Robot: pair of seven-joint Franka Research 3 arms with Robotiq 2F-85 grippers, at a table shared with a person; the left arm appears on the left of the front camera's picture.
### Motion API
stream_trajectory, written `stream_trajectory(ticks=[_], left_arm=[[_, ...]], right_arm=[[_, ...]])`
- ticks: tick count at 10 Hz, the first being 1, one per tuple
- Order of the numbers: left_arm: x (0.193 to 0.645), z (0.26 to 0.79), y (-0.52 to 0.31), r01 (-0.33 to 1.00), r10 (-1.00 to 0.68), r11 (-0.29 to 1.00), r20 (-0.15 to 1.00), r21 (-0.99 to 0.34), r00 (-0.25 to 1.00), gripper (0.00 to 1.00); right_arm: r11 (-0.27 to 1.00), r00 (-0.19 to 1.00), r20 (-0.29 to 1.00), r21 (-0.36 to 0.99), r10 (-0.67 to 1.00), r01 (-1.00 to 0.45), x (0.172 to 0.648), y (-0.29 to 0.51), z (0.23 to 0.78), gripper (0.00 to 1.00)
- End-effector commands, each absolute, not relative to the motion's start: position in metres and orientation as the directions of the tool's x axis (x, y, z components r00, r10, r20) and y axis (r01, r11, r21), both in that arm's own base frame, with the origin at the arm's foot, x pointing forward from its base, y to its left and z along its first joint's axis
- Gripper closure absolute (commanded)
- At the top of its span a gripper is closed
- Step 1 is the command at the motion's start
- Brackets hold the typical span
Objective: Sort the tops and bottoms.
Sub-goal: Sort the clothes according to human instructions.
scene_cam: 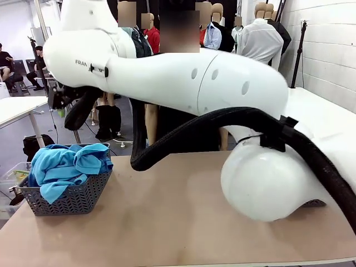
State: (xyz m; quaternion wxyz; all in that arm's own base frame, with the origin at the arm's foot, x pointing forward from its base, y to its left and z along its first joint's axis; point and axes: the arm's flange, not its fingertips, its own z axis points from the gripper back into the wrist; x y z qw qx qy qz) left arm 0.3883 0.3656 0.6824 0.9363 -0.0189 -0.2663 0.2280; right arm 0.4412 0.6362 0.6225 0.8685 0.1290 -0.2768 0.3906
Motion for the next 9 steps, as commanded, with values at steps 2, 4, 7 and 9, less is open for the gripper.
stream_trajectory(ticks=[2, 4, 7, 9], left_arm=[[0.386, 0.683, 0.366, -0.418, 0.436, 0.895, 0.499, -0.156, 0.749, 0.00], [0.386, 0.683, 0.366, -0.418, 0.436, 0.895, 0.499, -0.156, 0.749, 0.00], [0.386, 0.683, 0.366, -0.418, 0.436, 0.895, 0.499, -0.156, 0.749, 0.00], [0.386, 0.683, 0.366, -0.418, 0.436, 0.895, 0.499, -0.156, 0.749, 0.00]], right_arm=[[0.762, 0.569, 0.594, -0.120, 0.569, -0.636, 0.538, 0.797, 0.770, 0.00], [0.753, 0.543, 0.609, -0.140, 0.578, -0.643, 0.536, 0.796, 0.774, 0.00], [0.733, 0.530, 0.629, -0.095, 0.569, -0.674, 0.431, 0.621, 0.663, 0.00], [0.733, 0.530, 0.629, -0.095, 0.569, -0.674, 0.431, 0.621, 0.663, 0.00]])
